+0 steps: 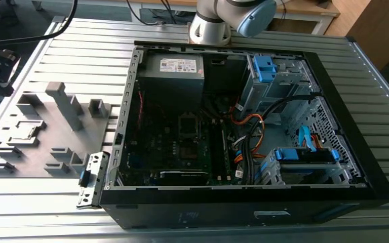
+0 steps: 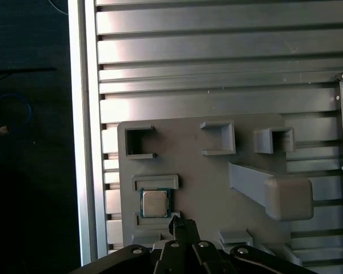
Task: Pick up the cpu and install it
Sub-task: 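Pick up the cpu and move it towards the insertion slot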
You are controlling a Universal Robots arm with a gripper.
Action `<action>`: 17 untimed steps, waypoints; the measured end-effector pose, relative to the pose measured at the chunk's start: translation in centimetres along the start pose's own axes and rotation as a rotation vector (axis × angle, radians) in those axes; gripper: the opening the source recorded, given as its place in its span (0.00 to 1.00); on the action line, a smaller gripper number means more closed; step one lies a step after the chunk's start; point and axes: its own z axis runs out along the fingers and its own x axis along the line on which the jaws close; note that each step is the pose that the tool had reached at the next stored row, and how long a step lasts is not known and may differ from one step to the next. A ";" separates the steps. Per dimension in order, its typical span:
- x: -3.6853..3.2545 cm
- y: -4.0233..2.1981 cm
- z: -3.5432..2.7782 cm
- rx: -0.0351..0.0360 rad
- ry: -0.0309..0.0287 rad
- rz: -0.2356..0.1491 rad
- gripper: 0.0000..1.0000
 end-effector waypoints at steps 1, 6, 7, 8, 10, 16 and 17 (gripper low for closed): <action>0.00 0.00 0.00 0.0000 0.0000 0.000 0.11; 0.01 0.01 0.05 -0.0002 -0.0003 0.000 0.11; 0.08 0.01 0.11 -0.0003 -0.0008 0.000 0.11; 0.20 0.01 0.18 -0.0002 -0.0013 0.000 0.11; 0.50 -0.03 0.43 0.0001 -0.0022 0.000 0.11; 1.41 -0.12 1.49 0.0008 -0.0035 0.000 0.11; 1.55 -0.14 1.66 0.0009 -0.0034 0.000 0.11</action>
